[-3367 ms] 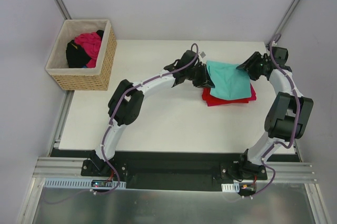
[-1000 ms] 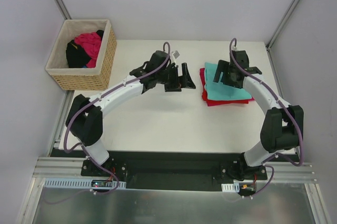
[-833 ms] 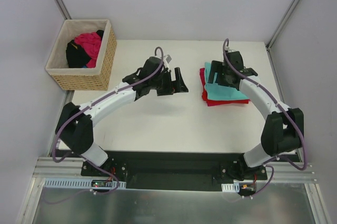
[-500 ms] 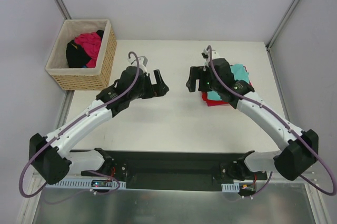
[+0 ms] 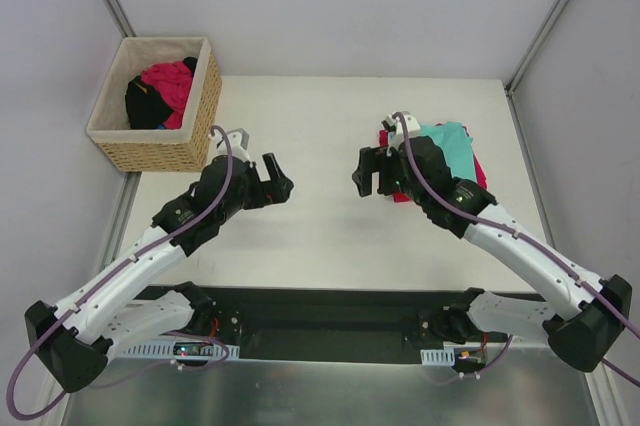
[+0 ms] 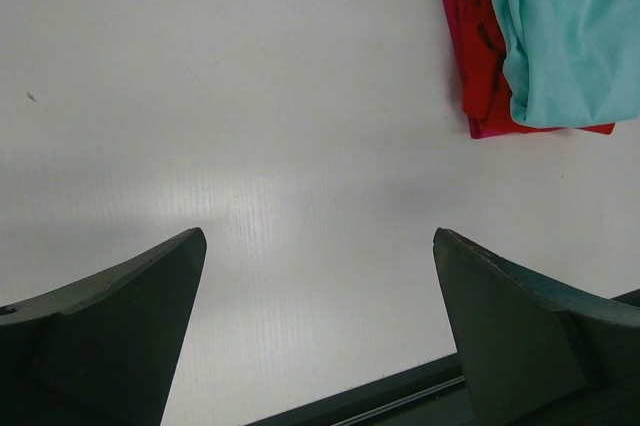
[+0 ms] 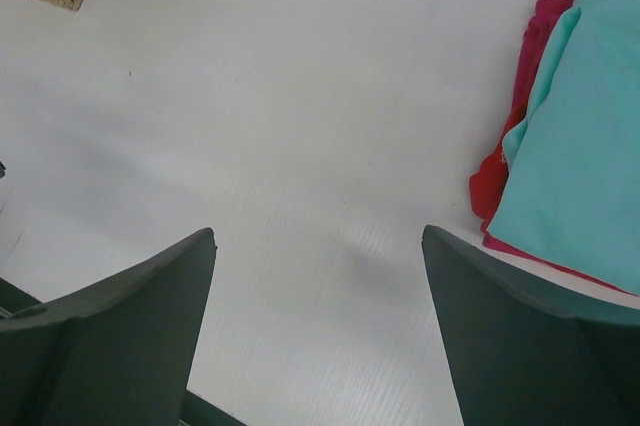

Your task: Fold and stack the t-shirts

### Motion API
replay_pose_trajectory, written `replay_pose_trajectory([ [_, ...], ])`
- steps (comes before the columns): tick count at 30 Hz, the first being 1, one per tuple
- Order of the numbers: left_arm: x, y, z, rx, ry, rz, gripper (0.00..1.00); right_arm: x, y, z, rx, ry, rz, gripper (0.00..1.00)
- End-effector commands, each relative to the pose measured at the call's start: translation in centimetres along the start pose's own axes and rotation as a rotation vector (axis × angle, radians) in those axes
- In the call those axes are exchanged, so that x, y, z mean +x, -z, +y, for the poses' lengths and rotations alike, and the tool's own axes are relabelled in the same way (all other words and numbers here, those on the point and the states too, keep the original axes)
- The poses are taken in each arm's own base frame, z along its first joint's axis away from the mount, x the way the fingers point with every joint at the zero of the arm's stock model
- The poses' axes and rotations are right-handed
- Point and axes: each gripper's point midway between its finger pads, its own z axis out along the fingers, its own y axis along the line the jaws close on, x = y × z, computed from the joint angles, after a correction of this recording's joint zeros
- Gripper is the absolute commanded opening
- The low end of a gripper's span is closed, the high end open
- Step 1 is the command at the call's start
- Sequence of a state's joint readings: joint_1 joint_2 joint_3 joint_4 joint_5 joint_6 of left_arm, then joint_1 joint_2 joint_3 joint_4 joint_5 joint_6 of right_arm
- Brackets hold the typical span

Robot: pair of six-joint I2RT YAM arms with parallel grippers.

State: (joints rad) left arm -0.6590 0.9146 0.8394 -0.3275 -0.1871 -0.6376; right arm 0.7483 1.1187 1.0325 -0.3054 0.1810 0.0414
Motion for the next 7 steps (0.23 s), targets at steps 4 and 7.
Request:
replay_pose_trajectory([
  [4,-1.5,1.2,-0.2,0.022,-0.008,-0.057,0.98,-3.1,2.9,1.5,-0.021,0.040,-0.131,0.89],
  [7,-1.8,1.6,-0.3,0.032,-0.010,-0.069,0.99,-3.9,3.8,1.3,-0.003,0.032,-0.172,0.96],
])
